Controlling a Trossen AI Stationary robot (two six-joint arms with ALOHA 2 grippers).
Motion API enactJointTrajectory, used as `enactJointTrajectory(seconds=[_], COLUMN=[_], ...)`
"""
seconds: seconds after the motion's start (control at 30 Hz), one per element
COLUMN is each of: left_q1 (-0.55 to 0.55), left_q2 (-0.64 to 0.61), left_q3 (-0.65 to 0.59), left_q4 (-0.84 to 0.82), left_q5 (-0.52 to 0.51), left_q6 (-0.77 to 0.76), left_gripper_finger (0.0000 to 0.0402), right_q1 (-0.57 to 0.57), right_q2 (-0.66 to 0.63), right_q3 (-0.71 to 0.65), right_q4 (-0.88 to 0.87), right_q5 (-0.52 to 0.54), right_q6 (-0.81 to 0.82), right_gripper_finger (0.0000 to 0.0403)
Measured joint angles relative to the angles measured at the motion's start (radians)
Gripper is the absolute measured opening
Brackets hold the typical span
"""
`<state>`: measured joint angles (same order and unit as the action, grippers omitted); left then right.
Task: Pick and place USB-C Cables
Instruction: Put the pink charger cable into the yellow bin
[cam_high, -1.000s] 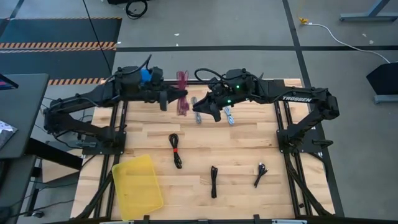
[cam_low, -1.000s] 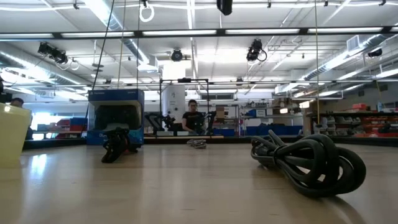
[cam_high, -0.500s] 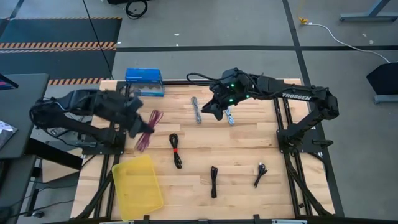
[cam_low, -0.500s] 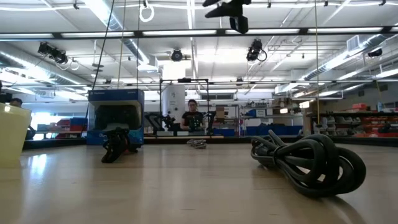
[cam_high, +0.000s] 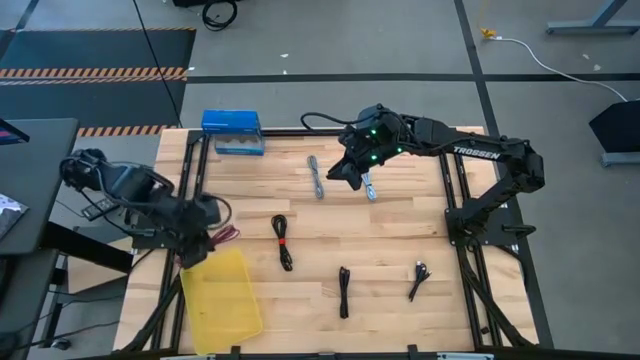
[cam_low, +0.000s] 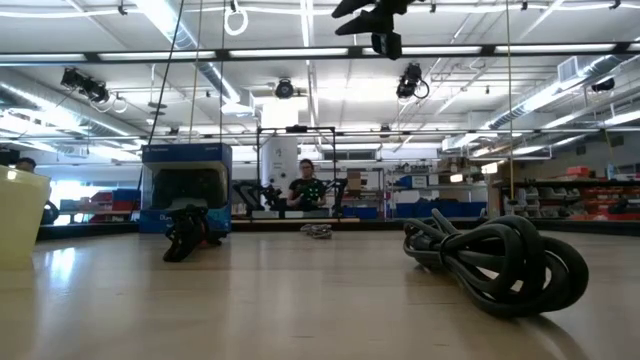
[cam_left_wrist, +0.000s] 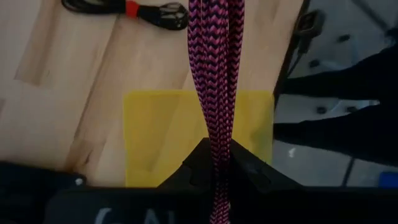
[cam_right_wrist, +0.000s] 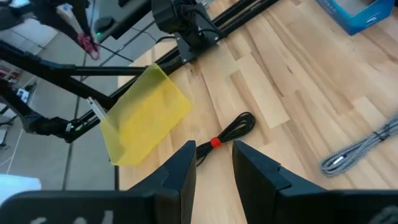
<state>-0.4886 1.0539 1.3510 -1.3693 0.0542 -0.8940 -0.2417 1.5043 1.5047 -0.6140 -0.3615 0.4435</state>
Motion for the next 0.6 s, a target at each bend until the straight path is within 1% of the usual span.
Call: enactJointTrajectory(seconds=[0.13,0.3,0.4,0.5,0.6], left_q1=[-0.05,-0.07,-0.086,-0.1,-0.112], left_q2=[0.078,0.172,0.213,0.235,0.245], left_q3=[0.0,0.0,0.0,0.0,-0.001], left_q4=[-0.044,-0.048,-0.049,-0.05,-0.039], left_q5=[-0.033,-0.054,-0.054,-0.054,-0.054], left_q6=[0.006,0.066,0.091,0.078,0.019], left_gripper_finger=[0.0028,0.0028,0.0028,0.0028,0.0028], right_q1=[0.001,0.0,0.001,0.001,0.001], right_q2=[0.0,0.0,0.0,0.0,0.0], right_q3=[0.0,0.0,0.0,0.0,0.0], right_q4=[-0.004,-0.004,-0.007,-0.012,-0.019], right_q5=[0.0,-0.001,-0.022,-0.042,-0.07], right_q6=[0.001,0.001,0.002,0.004,0.006], right_gripper_finger=[0.011,0.011,0.011,0.011,0.011])
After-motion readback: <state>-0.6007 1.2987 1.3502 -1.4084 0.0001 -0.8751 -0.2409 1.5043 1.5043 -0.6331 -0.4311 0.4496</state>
